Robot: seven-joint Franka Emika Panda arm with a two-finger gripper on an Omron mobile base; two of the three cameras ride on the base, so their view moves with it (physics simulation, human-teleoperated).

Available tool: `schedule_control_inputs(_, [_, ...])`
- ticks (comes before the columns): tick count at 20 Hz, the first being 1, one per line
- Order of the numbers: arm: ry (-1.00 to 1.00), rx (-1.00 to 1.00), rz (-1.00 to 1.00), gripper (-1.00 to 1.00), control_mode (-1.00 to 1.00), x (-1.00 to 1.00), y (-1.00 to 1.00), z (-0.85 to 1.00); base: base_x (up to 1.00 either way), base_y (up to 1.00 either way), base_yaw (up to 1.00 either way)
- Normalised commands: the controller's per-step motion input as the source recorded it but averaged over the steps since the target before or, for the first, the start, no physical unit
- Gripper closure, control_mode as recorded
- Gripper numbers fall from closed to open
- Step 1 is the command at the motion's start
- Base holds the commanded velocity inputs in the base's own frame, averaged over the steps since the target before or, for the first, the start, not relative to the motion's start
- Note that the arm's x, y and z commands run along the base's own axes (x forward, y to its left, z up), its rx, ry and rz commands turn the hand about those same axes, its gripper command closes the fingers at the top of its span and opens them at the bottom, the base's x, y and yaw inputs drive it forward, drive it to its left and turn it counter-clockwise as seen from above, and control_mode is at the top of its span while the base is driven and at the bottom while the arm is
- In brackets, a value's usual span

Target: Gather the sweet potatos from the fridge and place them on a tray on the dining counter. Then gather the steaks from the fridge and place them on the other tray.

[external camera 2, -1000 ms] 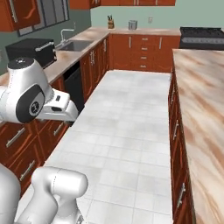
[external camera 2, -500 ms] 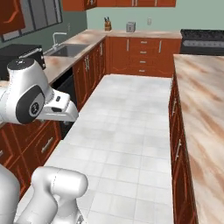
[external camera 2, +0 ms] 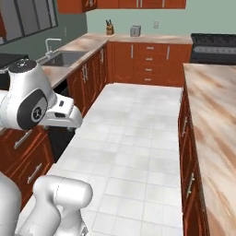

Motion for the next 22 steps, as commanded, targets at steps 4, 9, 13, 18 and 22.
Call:
schedule_control_inputs(4, [0.00, 0.00, 0.00, -1.00, 1.00, 0.00, 0.00, 0.00, 0.68, 0.42, -0.06])
schedule_control_inputs(9, [0.00, 0.00, 0.00, -1.00, 1.00, 0.00, 0.00, 0.00, 0.77, 0.37, -0.06])
schedule_control_inputs(13, [0.00, 0.00, 0.00, -1.00, 1.00, 0.00, 0.00, 0.00, 0.76, 0.34, -0.06])
schedule_control_inputs(18, [0.00, 0.00, 0.00, -1.00, 1.00, 0.00, 0.00, 0.00, 0.79, 0.31, -0.06])
schedule_control_inputs(22, [0.00, 0.00, 0.00, -1.00, 1.00, 0.00, 0.00, 0.00, 0.76, 0.30, -0.06])
